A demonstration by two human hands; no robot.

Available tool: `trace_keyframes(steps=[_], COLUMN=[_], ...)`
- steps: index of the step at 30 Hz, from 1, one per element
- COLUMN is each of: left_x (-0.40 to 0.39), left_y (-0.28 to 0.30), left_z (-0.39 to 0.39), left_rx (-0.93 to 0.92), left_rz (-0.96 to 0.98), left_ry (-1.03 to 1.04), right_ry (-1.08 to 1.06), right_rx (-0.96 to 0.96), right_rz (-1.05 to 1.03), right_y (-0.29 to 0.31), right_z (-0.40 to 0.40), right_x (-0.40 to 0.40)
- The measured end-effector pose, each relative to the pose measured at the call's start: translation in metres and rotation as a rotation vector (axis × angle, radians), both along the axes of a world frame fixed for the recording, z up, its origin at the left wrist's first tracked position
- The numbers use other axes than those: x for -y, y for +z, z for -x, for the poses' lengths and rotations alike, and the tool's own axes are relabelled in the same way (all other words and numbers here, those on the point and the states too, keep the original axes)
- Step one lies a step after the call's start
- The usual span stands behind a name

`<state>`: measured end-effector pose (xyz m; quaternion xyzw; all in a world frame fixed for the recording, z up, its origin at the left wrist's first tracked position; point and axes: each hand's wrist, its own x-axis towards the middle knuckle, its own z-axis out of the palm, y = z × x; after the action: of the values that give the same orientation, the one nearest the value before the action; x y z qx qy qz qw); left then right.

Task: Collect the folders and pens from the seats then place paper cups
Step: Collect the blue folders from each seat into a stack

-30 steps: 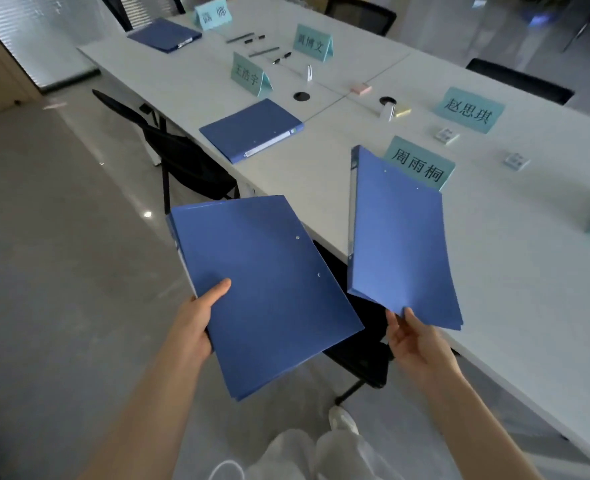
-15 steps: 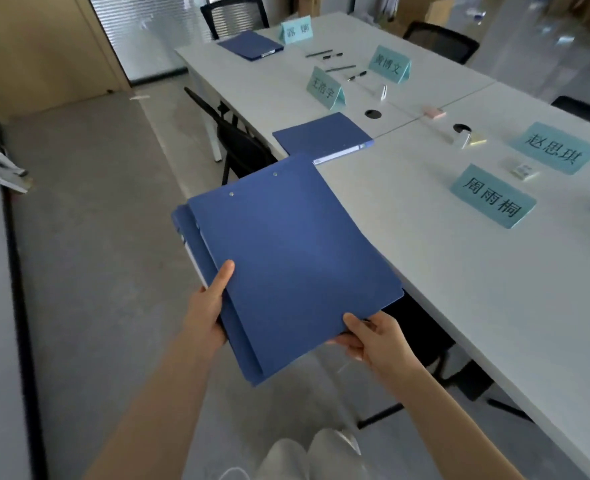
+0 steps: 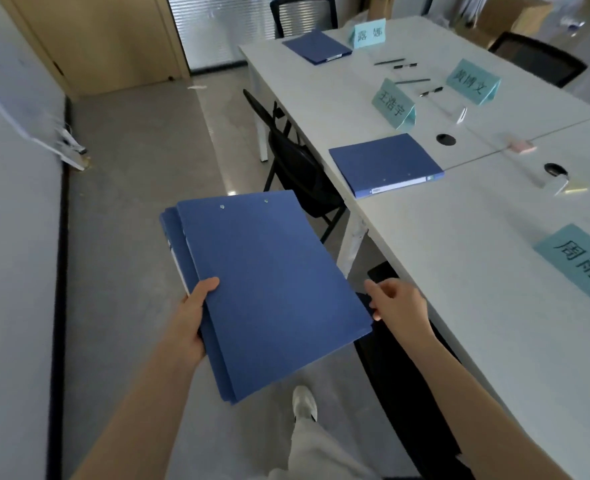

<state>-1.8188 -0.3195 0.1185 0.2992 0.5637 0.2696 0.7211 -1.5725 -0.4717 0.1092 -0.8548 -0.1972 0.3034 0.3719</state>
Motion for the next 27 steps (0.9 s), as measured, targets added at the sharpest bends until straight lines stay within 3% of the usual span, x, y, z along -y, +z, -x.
trace_keyframes(steps=[4, 7, 9, 17, 23, 27], left_x=[-0.036, -0.057, -0.073, -0.143, -0.228, -0.291], left_y=[0.009, 0.015, 0.016, 0.009, -0.005, -0.004], left_z=[-0.026, -0.042, -0.051, -0.076, -0.078, -0.079], left_rx=[-0.023, -0.024, -0.024, -0.005, -0.020, -0.023], left_rz=[-0.009, -0.002, 0.014, 0.028, 0.030, 0.037], left_ry=[-0.024, -0.046, -0.044, -0.038, -0.143, -0.219], right_ry=[0.272, 0.309, 0.333, 0.288, 0.323, 0.310], right_rx=[-0.205, -0.499, -0.575, -0.392, -0.178, -0.140], right_rz=[0.063, -0.004, -0.053, -0.172, -0.053, 0.026], right_y=[-0.020, -0.022, -0.022, -0.021, -0.026, -0.024], right_z=[-0.029, -0.045, -0.056, -0.065, -0.066, -0.063], right_x=[-0.067, -0.100, -0.119, -0.188, -0.259, -0.312])
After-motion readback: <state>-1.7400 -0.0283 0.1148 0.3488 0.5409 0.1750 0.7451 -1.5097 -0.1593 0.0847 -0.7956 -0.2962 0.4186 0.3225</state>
